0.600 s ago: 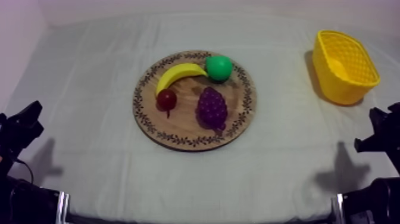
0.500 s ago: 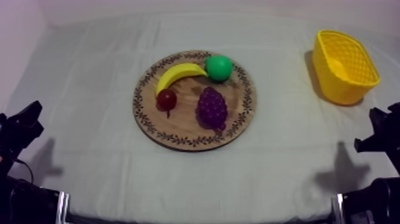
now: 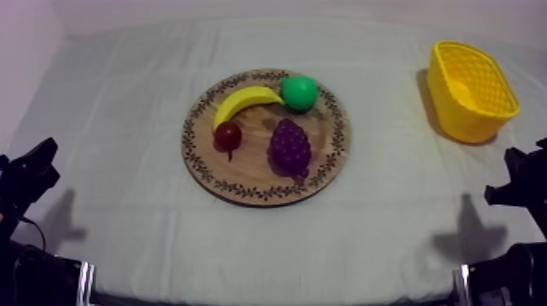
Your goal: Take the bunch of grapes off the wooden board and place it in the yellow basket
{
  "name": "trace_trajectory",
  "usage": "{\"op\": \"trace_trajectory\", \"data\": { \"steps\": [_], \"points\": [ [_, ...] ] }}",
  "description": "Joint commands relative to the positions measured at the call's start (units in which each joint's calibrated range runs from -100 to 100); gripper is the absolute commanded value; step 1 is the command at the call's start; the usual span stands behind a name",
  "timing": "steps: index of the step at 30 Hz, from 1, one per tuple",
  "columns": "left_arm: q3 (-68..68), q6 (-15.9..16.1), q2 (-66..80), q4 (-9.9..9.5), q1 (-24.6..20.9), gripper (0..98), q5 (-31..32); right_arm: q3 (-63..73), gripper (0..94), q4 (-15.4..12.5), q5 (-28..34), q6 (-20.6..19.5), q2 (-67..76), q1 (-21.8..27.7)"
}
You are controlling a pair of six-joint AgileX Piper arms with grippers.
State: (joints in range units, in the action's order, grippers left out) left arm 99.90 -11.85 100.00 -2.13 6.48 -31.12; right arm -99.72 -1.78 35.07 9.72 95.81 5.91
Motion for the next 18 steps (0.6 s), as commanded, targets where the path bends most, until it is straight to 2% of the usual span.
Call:
{"op": "trace_trajectory", "data": {
  "steps": [1, 9, 18],
  "points": [
    [-0.01, 0.00, 0.00, 0.00, -0.01, 0.1, 0.00, -0.03, 0.6, 0.01, 0.06, -0.02, 0.03, -0.02],
    [-0.01, 0.00, 0.00, 0.00, -0.01, 0.1, 0.00, 1.83, 0.5, 0.56, -1.89, 1.46, -2.65, -1.16],
    [-0.01, 0.00, 0.00, 0.00, -0.01, 0.1, 0.00, 18.63, 0.5, -0.52, -2.42, 5.13, -20.36, -6.46]
  ]
}}
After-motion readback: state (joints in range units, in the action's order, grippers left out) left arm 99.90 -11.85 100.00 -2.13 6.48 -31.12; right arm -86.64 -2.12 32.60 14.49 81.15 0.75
